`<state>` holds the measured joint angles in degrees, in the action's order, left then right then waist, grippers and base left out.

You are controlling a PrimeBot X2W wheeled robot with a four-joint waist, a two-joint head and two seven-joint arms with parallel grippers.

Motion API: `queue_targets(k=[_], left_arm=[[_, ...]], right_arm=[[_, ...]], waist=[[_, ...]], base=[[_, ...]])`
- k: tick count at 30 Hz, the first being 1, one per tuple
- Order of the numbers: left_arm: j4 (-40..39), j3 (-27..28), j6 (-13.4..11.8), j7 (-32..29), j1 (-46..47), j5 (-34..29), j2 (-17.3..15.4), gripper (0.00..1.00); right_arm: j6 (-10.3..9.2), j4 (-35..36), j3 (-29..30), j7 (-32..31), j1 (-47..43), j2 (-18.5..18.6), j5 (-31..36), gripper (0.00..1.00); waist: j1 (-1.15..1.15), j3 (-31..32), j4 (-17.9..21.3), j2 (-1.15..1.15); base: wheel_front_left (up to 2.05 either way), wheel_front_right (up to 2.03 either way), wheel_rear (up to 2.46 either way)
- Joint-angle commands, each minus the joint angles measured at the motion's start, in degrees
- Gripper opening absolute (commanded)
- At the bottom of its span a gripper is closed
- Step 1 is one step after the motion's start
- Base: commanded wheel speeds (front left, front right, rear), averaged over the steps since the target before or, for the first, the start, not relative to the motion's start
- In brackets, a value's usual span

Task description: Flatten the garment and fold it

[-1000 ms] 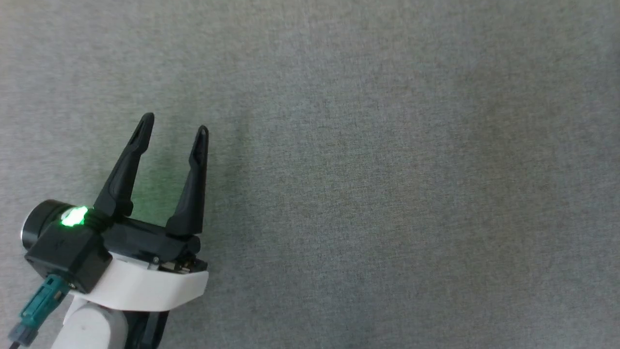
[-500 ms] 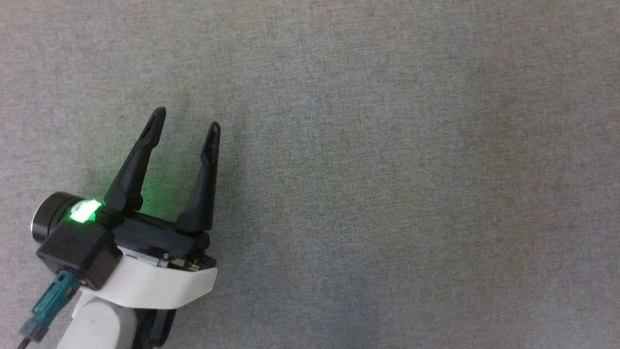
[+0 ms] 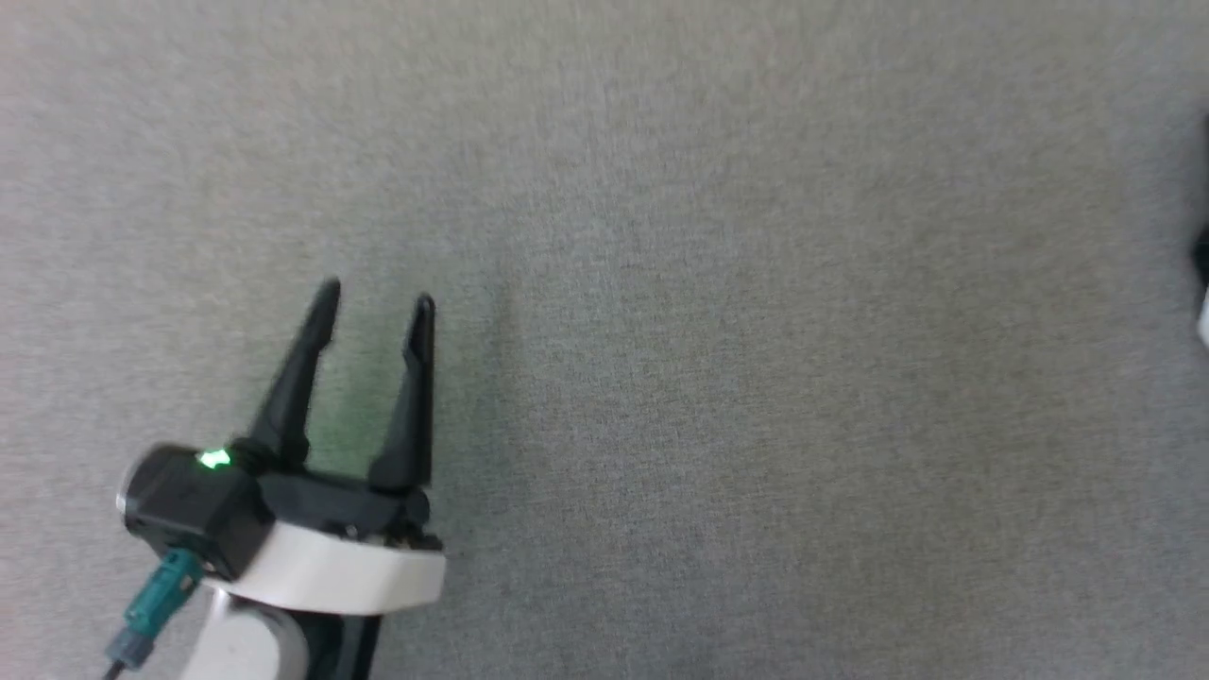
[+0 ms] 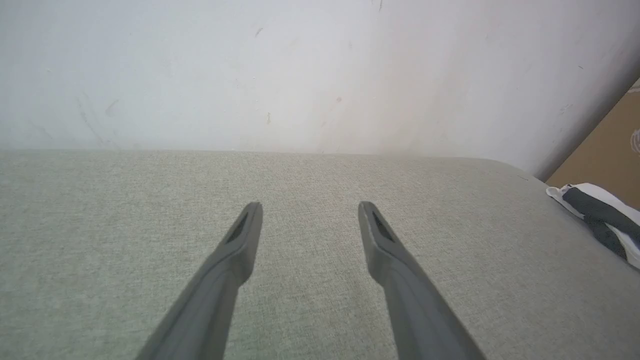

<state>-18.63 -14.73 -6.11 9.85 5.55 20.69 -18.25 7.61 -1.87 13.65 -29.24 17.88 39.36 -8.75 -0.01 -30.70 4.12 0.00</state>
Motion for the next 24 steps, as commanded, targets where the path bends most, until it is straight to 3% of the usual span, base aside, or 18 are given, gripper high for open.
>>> queue_targets(k=[1, 8, 14, 18, 24], left_arm=[[0.42, -0.39, -0.07, 0.36, -1.2, 0.55, 0.35, 1.0], [2.0, 0.0, -2.91, 1.68, -5.68, -0.02, 1.46, 1.0], [2.22, -0.3, -3.99, 1.78, -8.05, -0.6, 1.38, 1.0], [2.27, -0.11, -4.03, 1.85, -8.87, -0.61, 0.77, 1.0], [1.92, 0.44, -4.02, 2.71, -9.73, -0.36, 0.48, 1.0]], right_arm=[[-0.12, 0.7, 0.94, 1.34, -1.76, -2.65, -0.45, 1.0], [-0.12, 8.69, 0.01, 9.37, -11.49, -18.85, -0.49, 1.0], [-0.12, 13.96, -3.75, 15.89, -16.13, -30.02, 0.93, 1.0], [-0.12, 16.21, -4.98, 20.16, -16.71, -33.54, 3.08, 1.0], [-0.12, 17.27, -5.19, 24.43, -17.88, -35.69, 6.12, 1.0]], waist=[[0.01, 6.97, -1.12, 0.0], [0.01, 16.36, -1.71, 0.0], [0.01, 21.9, -2.34, 0.0], [0.01, 24.85, -2.98, 0.0], [0.01, 28.09, -4.46, 0.0]], base=[[0.0, 0.0, 0.0], [0.0, 0.0, 0.0], [0.0, 0.0, 0.0], [0.0, 0.0, 0.0], [0.0, 0.0, 0.0]])
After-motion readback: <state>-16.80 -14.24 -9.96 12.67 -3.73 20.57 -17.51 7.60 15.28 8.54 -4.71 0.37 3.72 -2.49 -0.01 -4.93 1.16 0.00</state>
